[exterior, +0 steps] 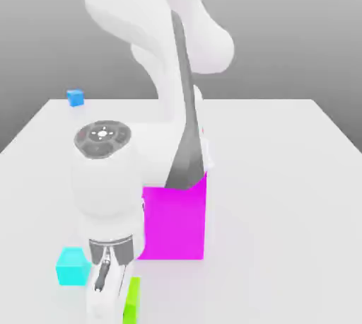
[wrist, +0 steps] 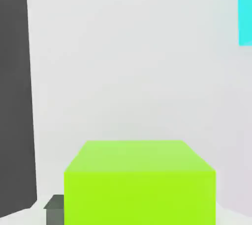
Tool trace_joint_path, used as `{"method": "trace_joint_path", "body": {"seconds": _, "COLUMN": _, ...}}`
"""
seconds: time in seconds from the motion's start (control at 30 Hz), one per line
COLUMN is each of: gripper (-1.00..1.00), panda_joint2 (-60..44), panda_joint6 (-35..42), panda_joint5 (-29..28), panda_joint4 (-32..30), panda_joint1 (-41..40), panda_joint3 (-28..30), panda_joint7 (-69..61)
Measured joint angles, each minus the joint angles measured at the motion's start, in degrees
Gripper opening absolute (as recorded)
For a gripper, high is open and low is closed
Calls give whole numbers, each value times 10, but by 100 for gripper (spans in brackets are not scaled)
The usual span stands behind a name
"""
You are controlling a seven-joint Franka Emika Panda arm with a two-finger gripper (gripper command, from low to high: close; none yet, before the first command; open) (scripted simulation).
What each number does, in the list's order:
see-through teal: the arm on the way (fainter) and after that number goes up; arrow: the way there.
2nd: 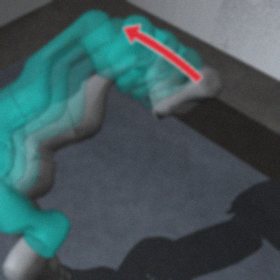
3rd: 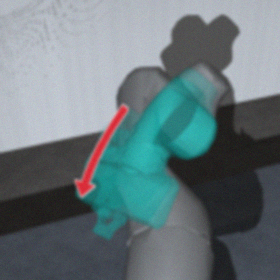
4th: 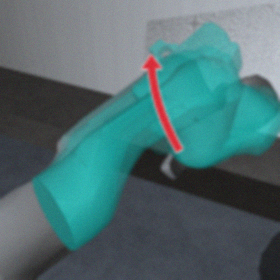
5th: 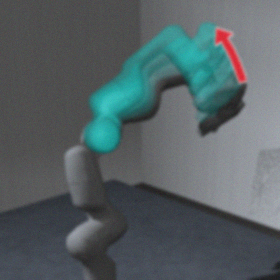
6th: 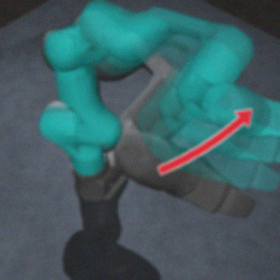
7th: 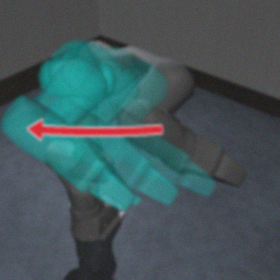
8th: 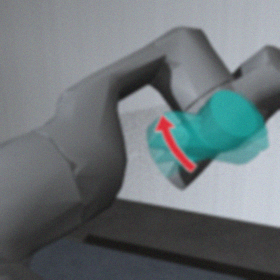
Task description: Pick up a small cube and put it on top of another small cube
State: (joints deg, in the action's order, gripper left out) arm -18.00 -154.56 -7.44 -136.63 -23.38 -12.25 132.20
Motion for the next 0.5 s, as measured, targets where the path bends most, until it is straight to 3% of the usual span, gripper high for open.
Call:
{"method": "trace_joint_path", "body": {"seconds": 0.23, "gripper": -100, "panda_joint2": 123, "panda_joint6": 39, "panda_joint5": 92, "panda_joint4": -67, "panda_joint1": -82, "panda_joint3": 11, "panda_joint7": -81}}
{"method": "trace_joint_path", "body": {"seconds": 0.33, "gripper": -100, "panda_joint2": 153, "panda_joint6": 32, "panda_joint5": 73, "panda_joint4": -115, "panda_joint1": -126, "panda_joint3": 34, "panda_joint7": -62}}
{"method": "trace_joint_path", "body": {"seconds": 0.47, "gripper": -100, "panda_joint2": 89, "panda_joint6": -34, "panda_joint5": 40, "panda_joint4": -122, "panda_joint1": -120, "panda_joint3": 44, "panda_joint7": -37}}
{"method": "trace_joint_path", "body": {"seconds": 0.5, "gripper": 100, "panda_joint2": 70, "panda_joint6": -52, "panda_joint5": 33, "panda_joint4": -121, "panda_joint1": -117, "panda_joint3": 48, "panda_joint7": -32}}
